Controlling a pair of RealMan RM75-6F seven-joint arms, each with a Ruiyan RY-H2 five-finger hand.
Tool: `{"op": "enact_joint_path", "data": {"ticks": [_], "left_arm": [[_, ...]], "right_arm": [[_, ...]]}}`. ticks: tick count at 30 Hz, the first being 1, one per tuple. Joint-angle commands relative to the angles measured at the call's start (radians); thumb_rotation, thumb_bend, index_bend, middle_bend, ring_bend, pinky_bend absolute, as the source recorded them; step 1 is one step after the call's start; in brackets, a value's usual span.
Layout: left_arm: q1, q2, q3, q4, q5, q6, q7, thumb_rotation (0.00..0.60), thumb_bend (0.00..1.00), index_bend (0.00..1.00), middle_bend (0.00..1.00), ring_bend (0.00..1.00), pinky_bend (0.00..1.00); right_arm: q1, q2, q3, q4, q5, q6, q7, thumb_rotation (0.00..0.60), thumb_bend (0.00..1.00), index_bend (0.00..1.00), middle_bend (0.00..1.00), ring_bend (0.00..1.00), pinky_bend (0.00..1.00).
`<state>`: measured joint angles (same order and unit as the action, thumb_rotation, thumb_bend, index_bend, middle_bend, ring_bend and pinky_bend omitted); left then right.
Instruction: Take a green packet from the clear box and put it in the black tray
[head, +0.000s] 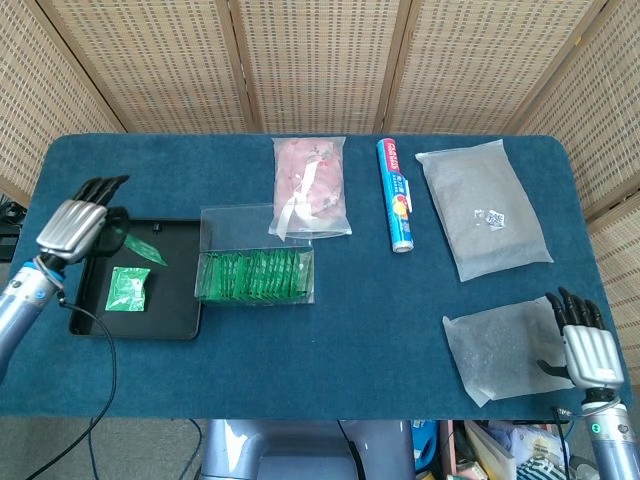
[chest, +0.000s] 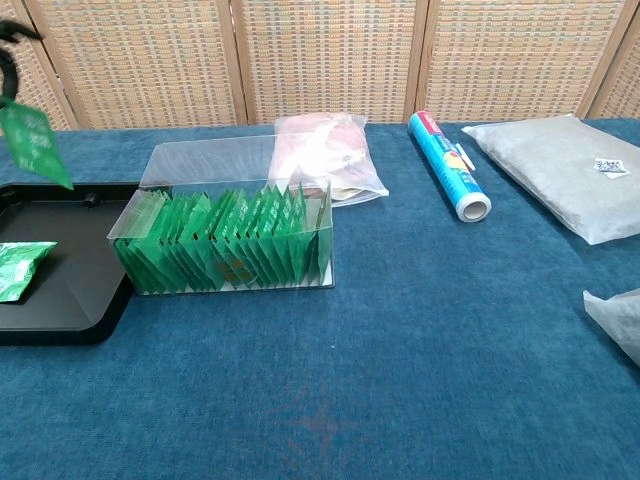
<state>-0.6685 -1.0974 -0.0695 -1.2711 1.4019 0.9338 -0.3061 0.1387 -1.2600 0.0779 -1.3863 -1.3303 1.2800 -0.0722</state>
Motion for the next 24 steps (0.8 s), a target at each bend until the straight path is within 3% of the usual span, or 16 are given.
{"op": "enact_joint_path", "data": {"ticks": [1,4,5,9,11,13,18,24], "left_arm": [[0.033,-0.01,0.046,0.06,-0.002,-0.057,-0.067,0.6,0.5,0.69,0.0,0.0,0.0],[0.044,-0.024,0.059,0.099,-0.01,-0.084,-0.073,0.6,0.5,0.69,0.0,0.0,0.0],[0.044,-0.025,0.063,0.101,-0.013,-0.099,-0.076,0.6,0.5,0.65,0.0,0.0,0.0],[0.019,-0.01,0.084,0.096,-0.065,-0.242,-0.017,0.6,0.44,0.02,0.0,0.0,0.0],[0.016,-0.008,0.072,0.079,-0.103,-0.261,0.009,0.6,0.33,0.0,0.0,0.0,0.0],[0.037,0.001,0.046,0.042,-0.115,-0.194,0.016,0.6,0.25,0.0,0.0,0.0,0.0],[0.117,0.04,0.0,-0.079,-0.136,-0.009,0.019,0.6,0.23,0.0,0.0,0.0,0.0],[0.252,-0.005,-0.022,-0.162,-0.097,0.304,0.082,0.6,0.23,0.0,0.0,0.0,0.0]], "right_arm": [[0.0,0.0,0.001,0.0,0.002,0.0,0.0,0.6,0.0,0.0,0.0,0.0,0.0],[0.001,0.0,-0.001,0.0,0.003,-0.005,-0.002,0.6,0.0,0.0,0.0,0.0,0.0],[0.002,-0.001,-0.001,0.0,0.002,-0.006,-0.002,0.6,0.0,0.0,0.0,0.0,0.0],[0.001,0.0,-0.001,-0.001,0.002,-0.004,-0.003,0.6,0.0,0.0,0.0,0.0,0.0],[0.001,0.0,0.0,-0.002,0.003,-0.004,-0.002,0.6,0.0,0.0,0.0,0.0,0.0],[0.001,0.002,0.0,-0.003,0.003,-0.003,-0.001,0.6,0.0,0.0,0.0,0.0,0.0],[0.002,0.004,-0.001,-0.005,-0.002,-0.002,0.003,0.6,0.0,0.0,0.0,0.0,0.0],[-0.003,0.008,0.001,-0.01,-0.024,0.027,0.014,0.6,0.0,0.0,0.0,0.0,0.0]]}}
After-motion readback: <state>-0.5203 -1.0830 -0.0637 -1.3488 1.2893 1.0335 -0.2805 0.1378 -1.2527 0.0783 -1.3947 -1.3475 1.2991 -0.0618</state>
